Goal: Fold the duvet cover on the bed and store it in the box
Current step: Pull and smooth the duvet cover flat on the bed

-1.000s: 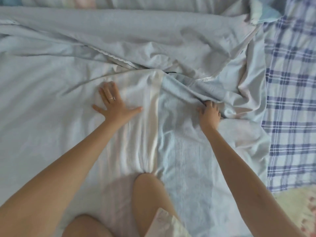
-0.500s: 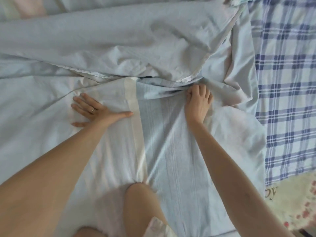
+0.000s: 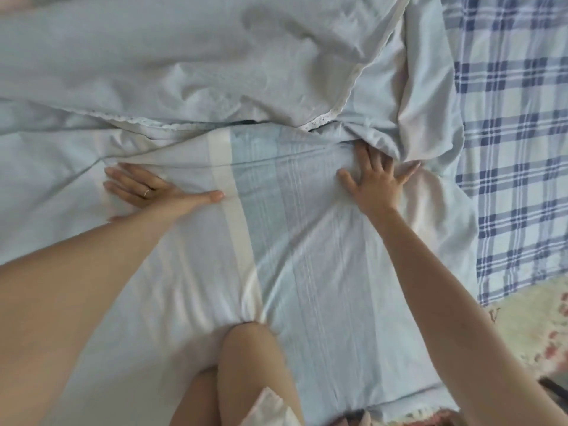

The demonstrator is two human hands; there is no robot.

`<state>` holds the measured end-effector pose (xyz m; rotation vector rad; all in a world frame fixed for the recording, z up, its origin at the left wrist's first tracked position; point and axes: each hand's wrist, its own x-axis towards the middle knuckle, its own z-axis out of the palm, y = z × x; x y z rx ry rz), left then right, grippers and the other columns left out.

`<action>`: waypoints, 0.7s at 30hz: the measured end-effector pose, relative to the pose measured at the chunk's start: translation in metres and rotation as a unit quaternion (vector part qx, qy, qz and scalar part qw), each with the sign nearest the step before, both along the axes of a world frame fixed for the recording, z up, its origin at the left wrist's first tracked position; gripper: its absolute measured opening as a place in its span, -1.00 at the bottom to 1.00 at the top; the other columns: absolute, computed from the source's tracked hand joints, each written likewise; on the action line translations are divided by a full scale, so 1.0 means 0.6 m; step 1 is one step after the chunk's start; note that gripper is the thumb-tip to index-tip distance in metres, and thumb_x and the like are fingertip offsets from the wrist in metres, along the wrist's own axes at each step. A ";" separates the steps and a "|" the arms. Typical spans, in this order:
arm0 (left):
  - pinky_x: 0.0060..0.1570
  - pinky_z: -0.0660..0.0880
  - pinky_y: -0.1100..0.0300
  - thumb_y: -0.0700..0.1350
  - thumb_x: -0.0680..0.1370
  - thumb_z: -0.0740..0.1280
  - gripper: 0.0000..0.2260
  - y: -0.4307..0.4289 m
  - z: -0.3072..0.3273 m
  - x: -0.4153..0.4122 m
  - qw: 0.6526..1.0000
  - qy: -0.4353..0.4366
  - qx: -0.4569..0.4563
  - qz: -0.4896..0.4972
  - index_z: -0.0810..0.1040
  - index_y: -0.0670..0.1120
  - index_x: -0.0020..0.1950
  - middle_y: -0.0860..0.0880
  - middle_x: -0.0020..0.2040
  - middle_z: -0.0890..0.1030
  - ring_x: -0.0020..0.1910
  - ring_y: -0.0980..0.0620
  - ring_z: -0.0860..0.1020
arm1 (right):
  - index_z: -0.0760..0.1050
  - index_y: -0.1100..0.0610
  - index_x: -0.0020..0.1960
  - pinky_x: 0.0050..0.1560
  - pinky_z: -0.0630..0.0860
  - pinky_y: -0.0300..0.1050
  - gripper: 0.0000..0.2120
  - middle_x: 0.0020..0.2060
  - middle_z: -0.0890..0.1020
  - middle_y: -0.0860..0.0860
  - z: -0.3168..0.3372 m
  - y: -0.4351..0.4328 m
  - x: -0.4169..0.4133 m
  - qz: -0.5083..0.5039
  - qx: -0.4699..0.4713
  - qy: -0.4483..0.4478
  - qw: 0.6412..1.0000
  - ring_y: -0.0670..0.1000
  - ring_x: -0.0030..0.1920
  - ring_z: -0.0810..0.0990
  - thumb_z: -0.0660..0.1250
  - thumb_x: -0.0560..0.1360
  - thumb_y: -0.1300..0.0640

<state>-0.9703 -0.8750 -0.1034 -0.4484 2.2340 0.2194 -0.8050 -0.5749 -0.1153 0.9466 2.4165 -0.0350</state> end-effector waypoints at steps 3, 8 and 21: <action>0.38 -0.34 -0.18 0.35 0.15 0.51 0.36 -0.014 -0.001 0.001 0.998 -0.034 -0.001 -0.047 -0.36 -0.24 0.49 -0.26 0.49 -0.36 0.47 -0.26 -0.33 | -0.17 -0.03 0.56 0.36 -0.28 0.45 -0.21 0.55 -0.10 0.03 0.013 -0.143 0.038 -0.117 -0.039 0.057 0.991 0.14 0.54 -0.11 -0.12 0.45 -0.40; 0.41 -0.23 -0.27 0.46 -0.22 0.37 0.55 -0.007 -0.008 0.005 1.000 0.018 -0.012 0.012 -0.39 -0.13 0.50 -0.13 0.51 -0.36 0.49 -0.15 -0.34 | -0.36 -0.08 0.52 0.32 -0.42 0.42 -0.05 0.51 -0.34 -0.01 -0.015 -0.177 0.037 -0.118 -0.120 0.010 0.986 0.11 0.51 -0.34 -0.08 0.35 -0.53; 0.36 -0.16 -0.38 0.38 0.27 0.39 0.16 0.003 -0.001 0.072 0.991 0.135 -0.006 -0.012 -0.21 -0.14 0.54 -0.12 0.55 -0.22 0.53 -0.03 -0.22 | -0.56 -0.08 0.41 0.29 -0.42 0.46 -0.02 0.43 -0.51 0.01 -0.007 -0.157 0.039 -0.079 -0.193 -0.033 0.977 0.14 0.46 -0.46 -0.12 0.33 -0.58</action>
